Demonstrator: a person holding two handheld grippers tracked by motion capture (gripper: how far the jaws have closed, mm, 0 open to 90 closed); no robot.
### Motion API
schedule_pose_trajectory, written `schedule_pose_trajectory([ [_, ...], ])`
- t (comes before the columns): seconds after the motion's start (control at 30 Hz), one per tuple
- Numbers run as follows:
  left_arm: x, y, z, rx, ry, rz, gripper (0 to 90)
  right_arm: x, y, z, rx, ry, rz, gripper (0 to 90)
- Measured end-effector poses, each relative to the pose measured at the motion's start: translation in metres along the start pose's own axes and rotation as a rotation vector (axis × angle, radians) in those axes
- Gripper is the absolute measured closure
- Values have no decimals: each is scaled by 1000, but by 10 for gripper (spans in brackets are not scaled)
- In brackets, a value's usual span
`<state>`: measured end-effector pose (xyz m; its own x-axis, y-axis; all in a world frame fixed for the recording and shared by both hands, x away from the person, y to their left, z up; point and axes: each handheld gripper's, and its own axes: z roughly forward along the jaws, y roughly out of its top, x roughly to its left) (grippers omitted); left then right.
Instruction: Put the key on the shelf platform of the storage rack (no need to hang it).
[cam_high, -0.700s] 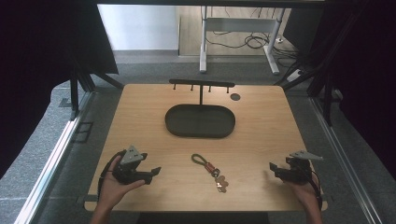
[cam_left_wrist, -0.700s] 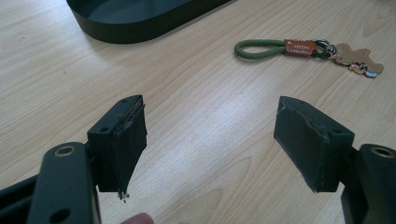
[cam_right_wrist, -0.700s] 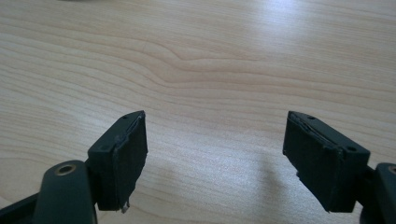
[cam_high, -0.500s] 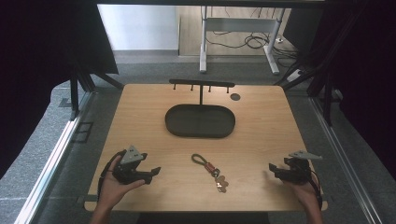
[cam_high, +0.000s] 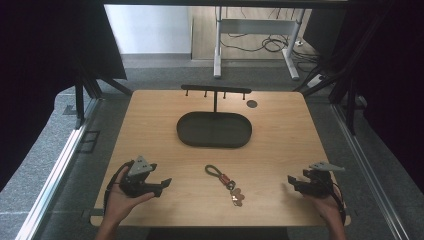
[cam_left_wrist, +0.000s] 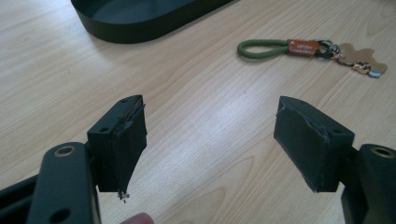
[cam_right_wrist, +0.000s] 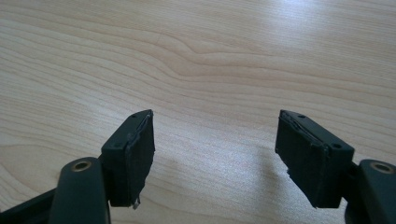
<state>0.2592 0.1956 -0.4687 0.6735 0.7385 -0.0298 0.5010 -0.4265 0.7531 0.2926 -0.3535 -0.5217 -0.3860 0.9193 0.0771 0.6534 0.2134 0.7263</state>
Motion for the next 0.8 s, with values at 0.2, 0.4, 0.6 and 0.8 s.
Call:
schedule_pose_trajectory([
  [0.2,-1,0,0,-2,-8,5,257,3,1,1,3,3,-7,295],
  [0.4,-2,1,-1,-10,-10,8,257,5,4,-4,-1,9,0,317],
  [0.6,-2,1,0,-2,-7,5,257,8,7,-10,-14,25,-16,325],
  [0.8,1,1,-7,-21,6,-7,257,15,12,-12,-16,57,-39,336],
])
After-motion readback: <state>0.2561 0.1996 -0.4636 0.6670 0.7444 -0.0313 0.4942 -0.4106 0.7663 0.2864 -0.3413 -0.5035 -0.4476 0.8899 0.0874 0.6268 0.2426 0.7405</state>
